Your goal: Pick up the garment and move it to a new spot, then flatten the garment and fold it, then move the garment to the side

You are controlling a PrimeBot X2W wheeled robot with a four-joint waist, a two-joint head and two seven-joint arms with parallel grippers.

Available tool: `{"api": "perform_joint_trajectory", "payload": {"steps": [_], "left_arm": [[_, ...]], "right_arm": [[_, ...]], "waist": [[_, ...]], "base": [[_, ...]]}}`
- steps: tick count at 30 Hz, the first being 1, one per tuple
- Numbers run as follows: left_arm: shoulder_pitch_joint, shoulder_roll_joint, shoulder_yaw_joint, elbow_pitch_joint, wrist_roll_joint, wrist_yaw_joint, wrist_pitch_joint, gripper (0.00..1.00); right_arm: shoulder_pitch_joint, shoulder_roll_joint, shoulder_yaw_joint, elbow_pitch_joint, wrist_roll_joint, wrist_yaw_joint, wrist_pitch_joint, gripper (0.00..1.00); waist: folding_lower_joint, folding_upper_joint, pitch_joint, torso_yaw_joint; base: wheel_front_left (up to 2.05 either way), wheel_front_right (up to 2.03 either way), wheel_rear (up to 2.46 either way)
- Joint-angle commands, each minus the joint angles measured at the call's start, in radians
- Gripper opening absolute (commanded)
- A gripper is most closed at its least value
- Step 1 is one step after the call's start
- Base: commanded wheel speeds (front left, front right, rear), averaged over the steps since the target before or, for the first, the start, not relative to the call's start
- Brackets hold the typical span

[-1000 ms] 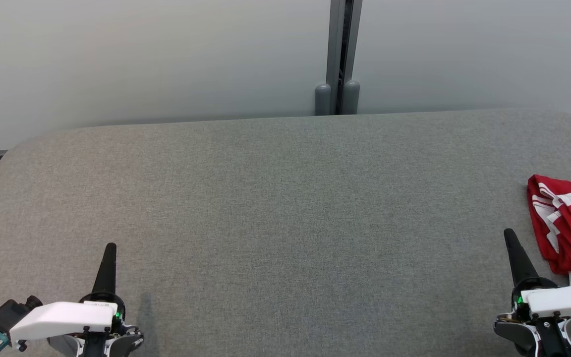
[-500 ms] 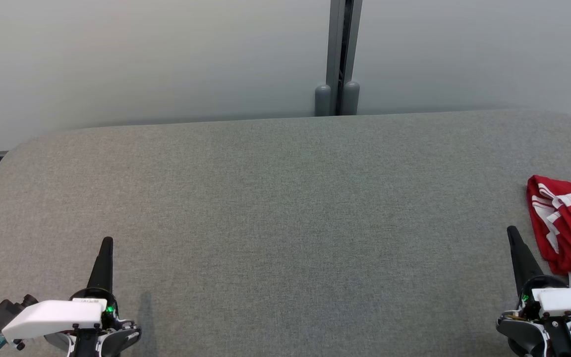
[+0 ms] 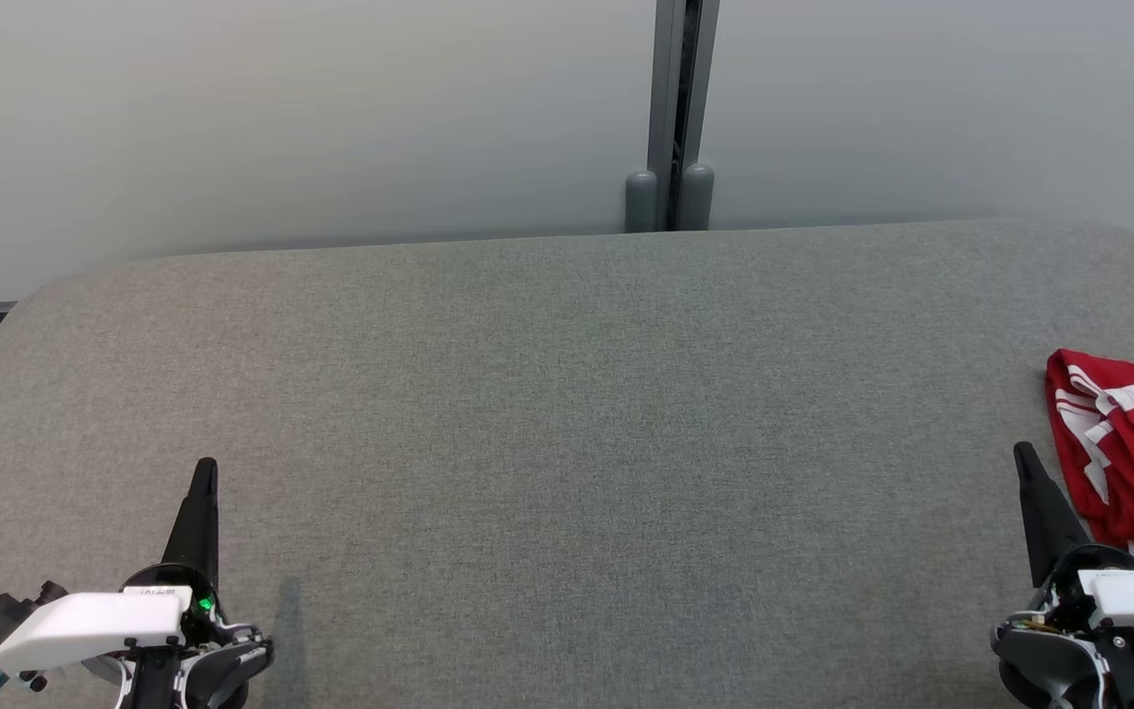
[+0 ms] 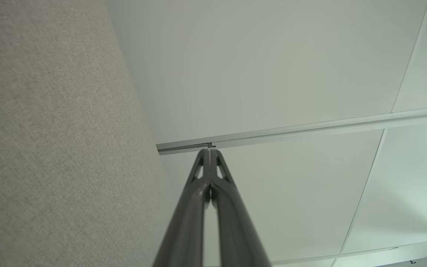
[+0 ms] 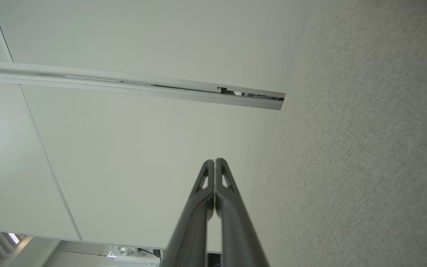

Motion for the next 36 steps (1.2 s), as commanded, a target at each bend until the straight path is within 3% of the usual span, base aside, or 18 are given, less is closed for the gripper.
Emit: {"api": "perform_joint_trajectory", "payload": {"steps": [1, 11, 36], "left_arm": [[-0.018, 0.006, 0.007, -0.009, -0.023, -0.007, 0.007, 0.0], [-0.021, 0.007, 0.014, -0.018, -0.088, -0.016, 0.023, 0.0], [-0.019, 0.007, 0.014, -0.018, -0.087, -0.014, 0.025, 0.0]], "right_arm": [[0.007, -0.009, -0.004, -0.013, 0.027, 0.0, 0.01, 0.0], [0.013, -0.01, -0.01, -0.025, 0.096, 0.0, 0.025, 0.0], [0.013, -0.01, -0.009, -0.025, 0.093, 0.0, 0.026, 0.0]], "waist": [[-0.0001, -0.0001, 0.0, 0.0], [-0.0001, -0.0001, -0.002, 0.0], [-0.0001, -0.0001, -0.002, 0.0]], "base": [[0.0, 0.0, 0.0], [0.0, 0.0, 0.0], [0.0, 0.0, 0.0]]}}
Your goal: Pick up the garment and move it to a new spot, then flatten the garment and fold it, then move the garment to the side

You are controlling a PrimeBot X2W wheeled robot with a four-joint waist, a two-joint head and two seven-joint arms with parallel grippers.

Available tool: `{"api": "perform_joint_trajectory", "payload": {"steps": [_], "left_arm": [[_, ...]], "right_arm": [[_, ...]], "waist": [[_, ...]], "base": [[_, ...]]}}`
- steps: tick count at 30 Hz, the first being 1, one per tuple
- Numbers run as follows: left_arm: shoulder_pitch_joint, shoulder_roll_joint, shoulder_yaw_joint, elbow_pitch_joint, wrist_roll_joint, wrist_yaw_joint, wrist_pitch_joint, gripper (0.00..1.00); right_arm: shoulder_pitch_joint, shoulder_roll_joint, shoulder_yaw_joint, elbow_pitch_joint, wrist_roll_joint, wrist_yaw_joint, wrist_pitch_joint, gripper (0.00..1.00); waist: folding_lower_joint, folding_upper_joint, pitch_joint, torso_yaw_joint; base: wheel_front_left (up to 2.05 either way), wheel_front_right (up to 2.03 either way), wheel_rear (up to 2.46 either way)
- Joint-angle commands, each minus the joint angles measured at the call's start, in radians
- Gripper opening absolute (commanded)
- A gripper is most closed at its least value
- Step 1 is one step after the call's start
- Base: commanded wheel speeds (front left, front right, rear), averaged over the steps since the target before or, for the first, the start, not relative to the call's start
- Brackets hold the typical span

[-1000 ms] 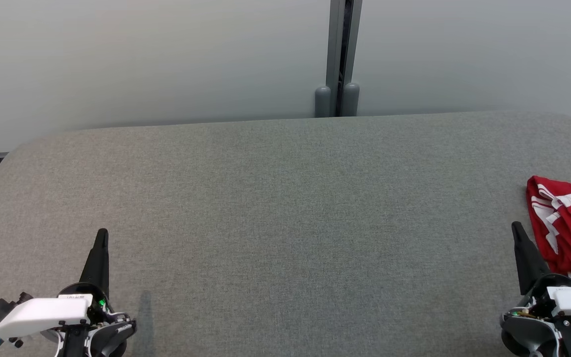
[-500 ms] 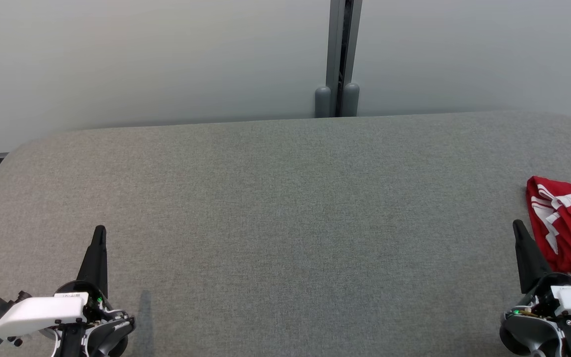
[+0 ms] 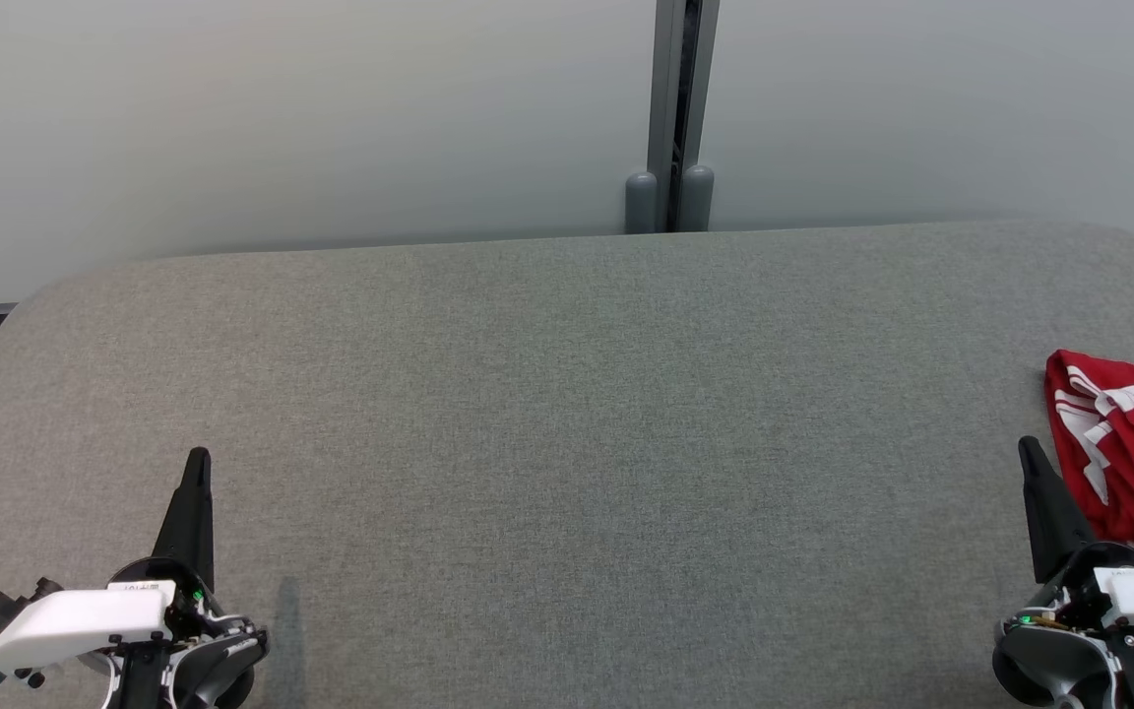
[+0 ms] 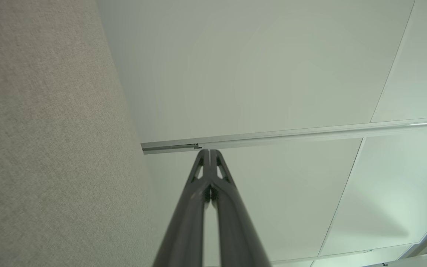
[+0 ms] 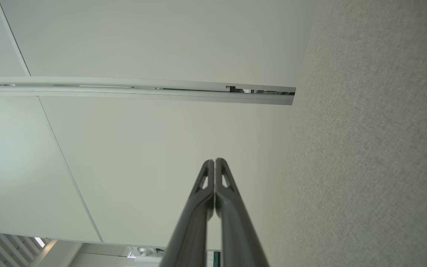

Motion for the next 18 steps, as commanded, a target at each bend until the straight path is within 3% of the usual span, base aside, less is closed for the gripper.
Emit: {"api": "perform_joint_trajectory", "payload": {"steps": [1, 18], "left_arm": [[-0.014, 0.006, 0.004, -0.003, -0.001, -0.004, 0.003, 0.0], [-0.014, 0.006, 0.004, -0.003, -0.001, -0.004, 0.003, 0.0]], "right_arm": [[0.009, -0.009, -0.002, -0.004, 0.002, 0.0, 0.004, 0.0], [0.009, -0.009, -0.002, -0.004, 0.002, 0.0, 0.004, 0.0]], "waist": [[0.0, 0.0, 0.0, 0.0], [0.0, 0.0, 0.0, 0.0]], "base": [[0.0, 0.0, 0.0], [0.0, 0.0, 0.0]]}}
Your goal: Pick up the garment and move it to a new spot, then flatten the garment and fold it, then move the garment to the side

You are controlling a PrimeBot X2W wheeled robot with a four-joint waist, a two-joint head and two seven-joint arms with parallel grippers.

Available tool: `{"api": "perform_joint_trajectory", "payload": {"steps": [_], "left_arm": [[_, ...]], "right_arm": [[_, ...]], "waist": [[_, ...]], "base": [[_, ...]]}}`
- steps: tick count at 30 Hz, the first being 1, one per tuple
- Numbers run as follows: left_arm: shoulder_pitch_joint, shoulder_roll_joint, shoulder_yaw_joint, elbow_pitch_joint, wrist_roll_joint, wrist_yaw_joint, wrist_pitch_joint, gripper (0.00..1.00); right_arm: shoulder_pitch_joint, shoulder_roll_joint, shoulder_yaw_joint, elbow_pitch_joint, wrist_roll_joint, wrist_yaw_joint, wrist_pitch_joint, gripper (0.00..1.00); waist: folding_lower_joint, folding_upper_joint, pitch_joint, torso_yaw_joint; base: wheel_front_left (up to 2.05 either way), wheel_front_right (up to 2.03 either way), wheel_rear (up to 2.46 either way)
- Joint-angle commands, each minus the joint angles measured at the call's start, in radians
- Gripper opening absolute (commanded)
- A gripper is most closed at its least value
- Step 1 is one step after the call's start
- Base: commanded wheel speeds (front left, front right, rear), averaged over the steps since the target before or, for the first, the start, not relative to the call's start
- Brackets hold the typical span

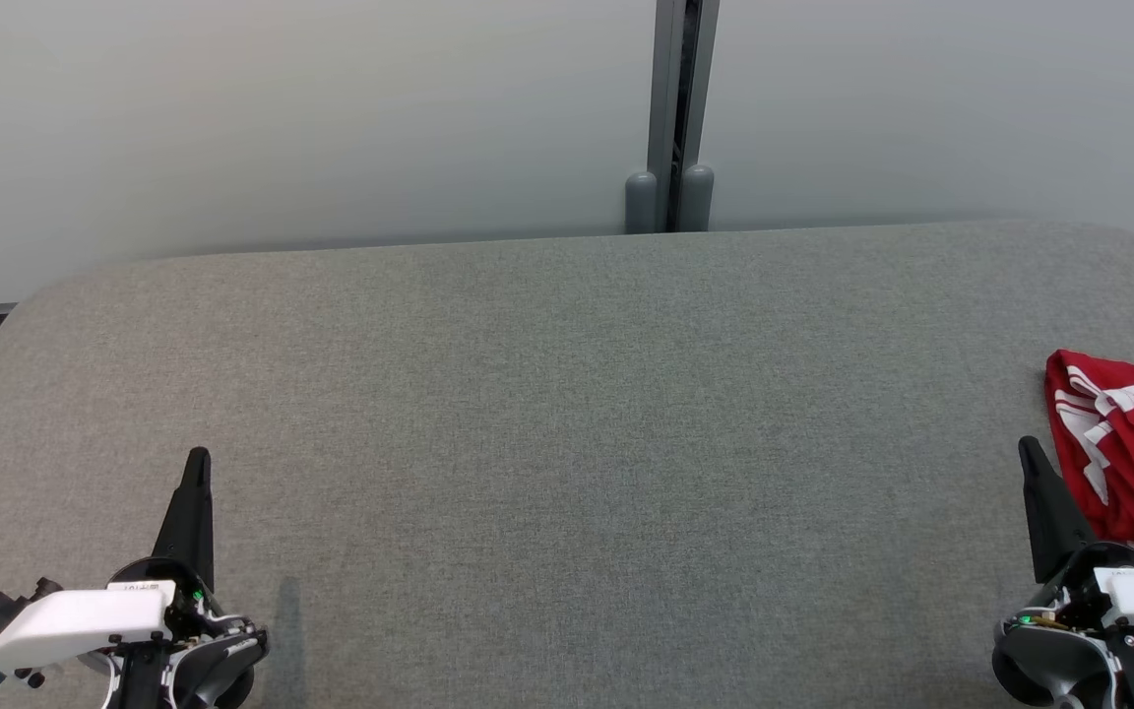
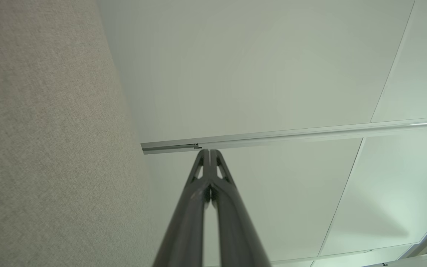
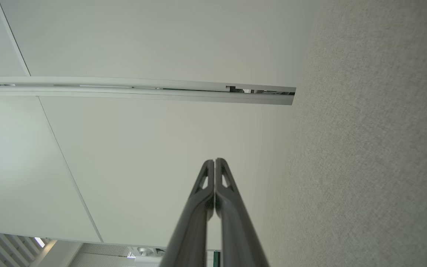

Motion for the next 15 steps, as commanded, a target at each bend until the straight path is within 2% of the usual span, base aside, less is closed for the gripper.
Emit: {"api": "perform_joint_trajectory", "payload": {"steps": [1, 15], "left_arm": [[-0.014, 0.006, 0.004, -0.003, -0.001, -0.004, 0.003, 0.0], [-0.014, 0.006, 0.004, -0.003, -0.001, -0.004, 0.003, 0.0]], "right_arm": [[0.009, -0.009, -0.002, -0.004, 0.002, 0.0, 0.004, 0.0], [0.009, -0.009, -0.002, -0.004, 0.002, 0.0, 0.004, 0.0]], "waist": [[0.0, -0.0001, 0.0, 0.0], [0.0, -0.0001, 0.0, 0.0]], "base": [[0.0, 0.0, 0.0], [0.0, 0.0, 0.0]]}}
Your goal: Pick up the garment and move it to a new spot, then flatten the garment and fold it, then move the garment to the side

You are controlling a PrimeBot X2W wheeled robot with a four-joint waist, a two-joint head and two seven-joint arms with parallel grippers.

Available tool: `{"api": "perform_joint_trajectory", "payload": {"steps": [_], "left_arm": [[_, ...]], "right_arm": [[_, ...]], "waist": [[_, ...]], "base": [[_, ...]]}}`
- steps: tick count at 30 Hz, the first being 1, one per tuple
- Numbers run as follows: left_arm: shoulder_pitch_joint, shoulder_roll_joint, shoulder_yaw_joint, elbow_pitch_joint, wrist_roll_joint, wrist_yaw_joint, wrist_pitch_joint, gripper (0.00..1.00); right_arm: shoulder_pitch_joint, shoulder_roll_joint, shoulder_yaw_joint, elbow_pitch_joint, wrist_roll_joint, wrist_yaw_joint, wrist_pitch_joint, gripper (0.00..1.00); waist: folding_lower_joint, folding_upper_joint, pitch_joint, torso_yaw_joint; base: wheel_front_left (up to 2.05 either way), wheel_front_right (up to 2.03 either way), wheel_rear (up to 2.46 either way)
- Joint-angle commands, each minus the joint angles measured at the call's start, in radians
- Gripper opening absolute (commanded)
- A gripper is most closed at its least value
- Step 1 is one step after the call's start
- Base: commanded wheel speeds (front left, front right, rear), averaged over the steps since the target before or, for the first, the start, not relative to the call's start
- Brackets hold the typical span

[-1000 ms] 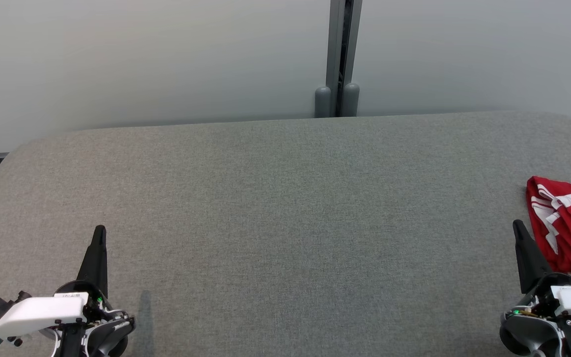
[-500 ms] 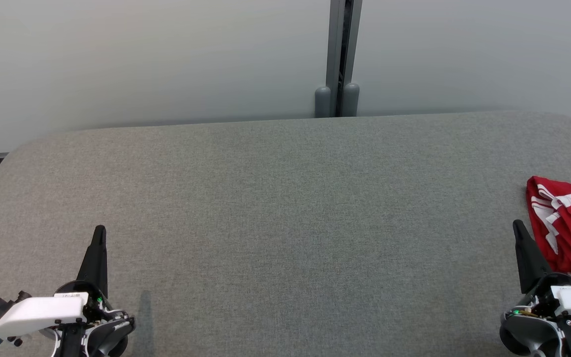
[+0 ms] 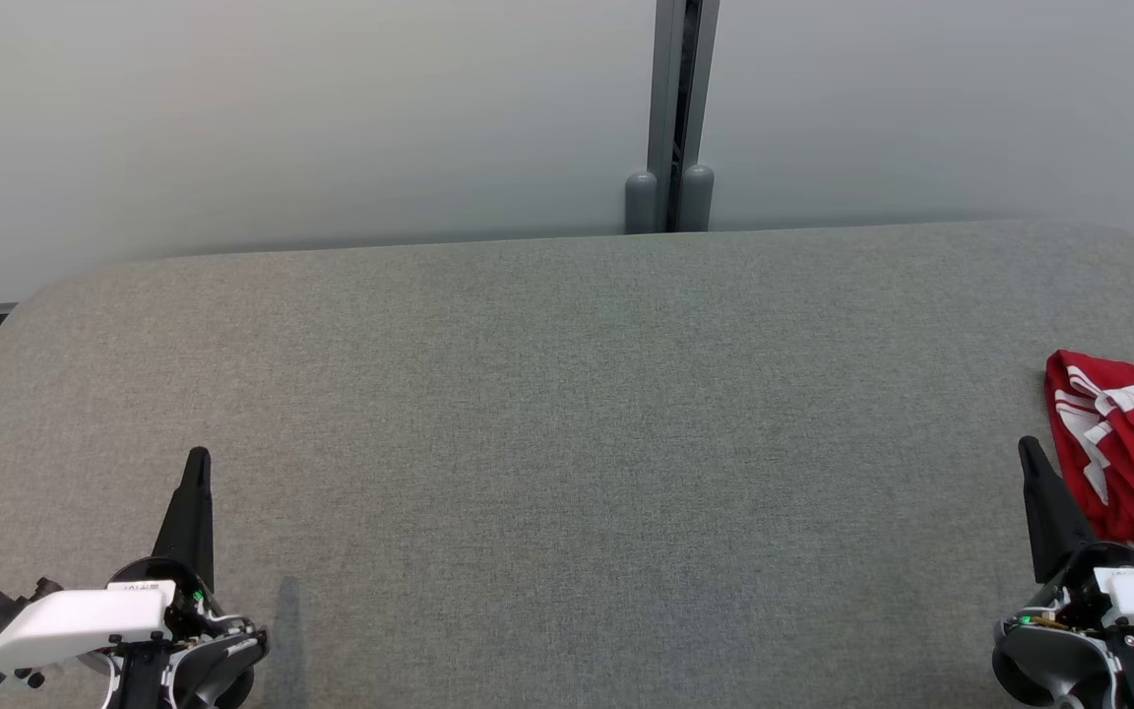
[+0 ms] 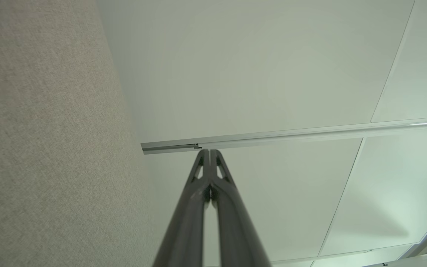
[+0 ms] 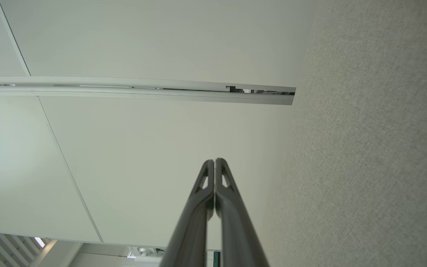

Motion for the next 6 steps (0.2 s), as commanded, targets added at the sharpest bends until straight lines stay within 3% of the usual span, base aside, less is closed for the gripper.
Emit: {"api": "perform_joint_trajectory", "payload": {"steps": [1, 6], "left_arm": [[-0.014, 0.006, 0.004, -0.003, -0.001, -0.004, 0.003, 0.0], [-0.014, 0.006, 0.004, -0.003, -0.001, -0.004, 0.003, 0.0]], "right_arm": [[0.009, -0.009, -0.002, -0.004, 0.002, 0.0, 0.004, 0.0], [0.009, -0.009, -0.002, -0.004, 0.002, 0.0, 0.004, 0.0]], "waist": [[0.0, 0.0, 0.0, 0.0], [0.0, 0.0, 0.0, 0.0]], "base": [[0.0, 0.0, 0.0], [0.0, 0.0, 0.0]]}}
